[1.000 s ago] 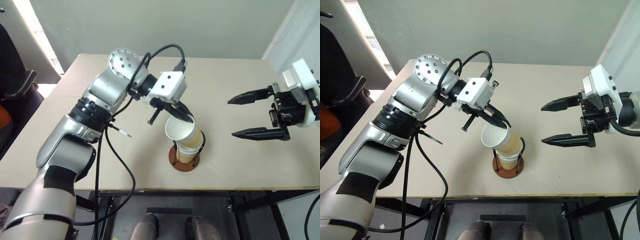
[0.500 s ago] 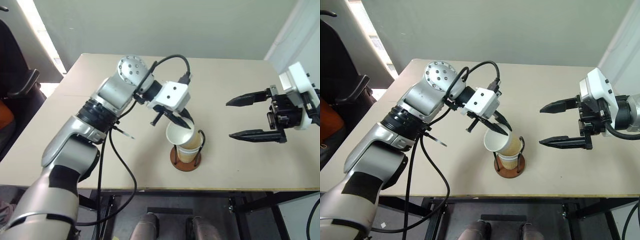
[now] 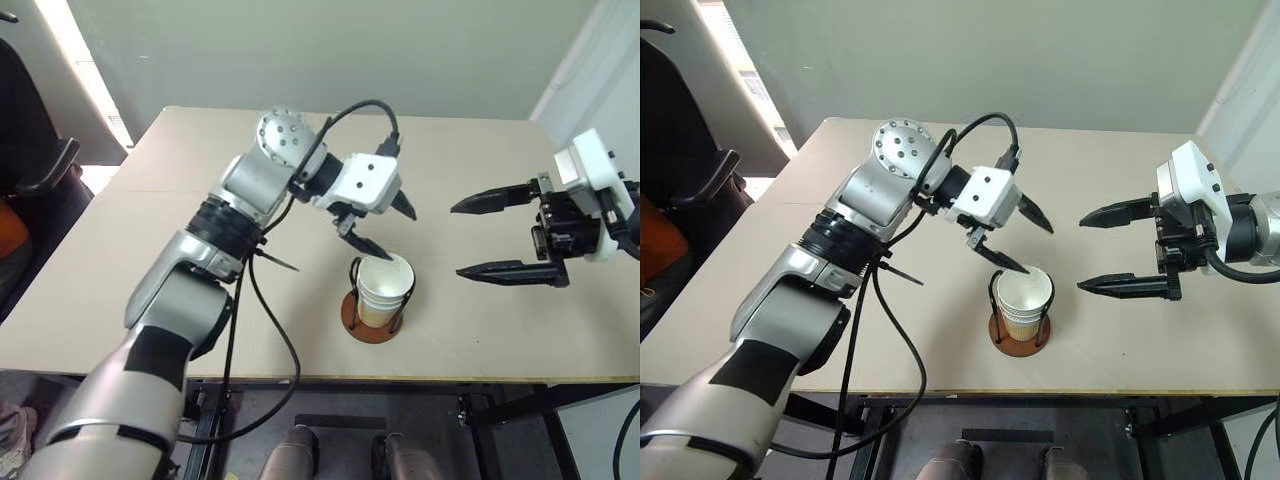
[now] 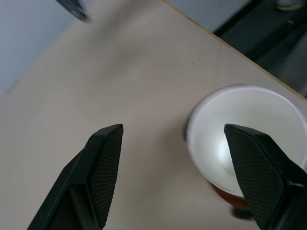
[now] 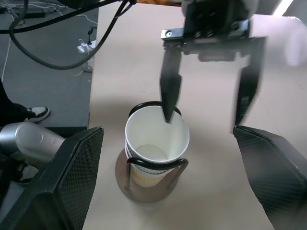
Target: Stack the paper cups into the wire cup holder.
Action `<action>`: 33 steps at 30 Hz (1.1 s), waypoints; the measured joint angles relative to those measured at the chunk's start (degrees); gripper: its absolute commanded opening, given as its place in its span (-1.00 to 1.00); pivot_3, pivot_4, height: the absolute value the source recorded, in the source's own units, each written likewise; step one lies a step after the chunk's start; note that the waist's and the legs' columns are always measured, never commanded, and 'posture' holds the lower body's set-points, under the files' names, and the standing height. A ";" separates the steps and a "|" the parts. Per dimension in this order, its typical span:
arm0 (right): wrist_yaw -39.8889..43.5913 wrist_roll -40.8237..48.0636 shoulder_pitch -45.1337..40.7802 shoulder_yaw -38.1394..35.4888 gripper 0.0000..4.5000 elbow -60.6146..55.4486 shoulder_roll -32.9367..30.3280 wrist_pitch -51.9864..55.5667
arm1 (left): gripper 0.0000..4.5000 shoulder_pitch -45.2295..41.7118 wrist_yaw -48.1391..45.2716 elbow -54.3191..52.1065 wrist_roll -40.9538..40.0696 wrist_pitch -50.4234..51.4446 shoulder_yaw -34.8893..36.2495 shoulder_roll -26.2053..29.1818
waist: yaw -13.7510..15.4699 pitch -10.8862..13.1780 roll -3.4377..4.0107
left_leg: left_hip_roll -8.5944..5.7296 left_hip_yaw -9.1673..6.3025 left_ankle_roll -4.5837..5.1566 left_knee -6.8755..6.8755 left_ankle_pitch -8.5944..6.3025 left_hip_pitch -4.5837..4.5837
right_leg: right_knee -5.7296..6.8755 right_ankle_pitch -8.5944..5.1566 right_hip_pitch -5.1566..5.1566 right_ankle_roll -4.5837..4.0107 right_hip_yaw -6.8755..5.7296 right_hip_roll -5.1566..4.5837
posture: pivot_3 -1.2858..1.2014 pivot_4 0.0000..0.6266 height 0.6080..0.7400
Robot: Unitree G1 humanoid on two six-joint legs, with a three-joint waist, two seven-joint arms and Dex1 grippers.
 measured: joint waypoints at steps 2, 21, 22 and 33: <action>0.13 -0.19 -0.04 0.31 1.00 0.11 0.09 -0.24 | 0.61 -0.48 0.30 0.20 0.04 0.14 1.46 0.27 | 0.00 0.00 0.00 | 0.00 0.03 0.00 -0.01 0.00 0.01 | 0.00 -0.01 0.00 0.02 0.01 0.00 | 0.03 -0.52 1.00; 4.14 -6.82 -3.37 5.62 1.00 23.50 4.32 -4.67 | 0.61 55.19 3.94 -29.32 -16.34 37.28 39.96 39.87 | -0.45 -0.11 0.17 | 0.03 0.02 0.12 -0.15 -0.07 0.18 | 0.29 -0.69 -0.14 -1.14 0.06 0.00 | 0.03 -0.52 1.00; 3.83 -7.23 -3.47 5.59 1.00 24.69 4.69 -4.97 | 0.61 56.82 4.66 -30.15 -16.75 37.78 41.32 39.90 | -0.34 -0.11 0.17 | 0.03 -0.03 0.14 -0.19 -0.13 0.21 | 0.32 -0.63 -0.13 -1.24 0.02 0.00 | 0.03 -0.52 1.00; 3.27 -9.70 -3.89 6.06 1.00 27.37 7.99 -6.59 | 0.61 62.71 10.75 -38.76 -21.15 41.83 47.66 40.13 | -1.26 -0.11 0.17 | 0.09 0.00 -0.25 -1.14 0.29 1.09 | 0.34 -0.49 0.18 -1.74 0.05 0.02 | 0.03 -0.52 1.00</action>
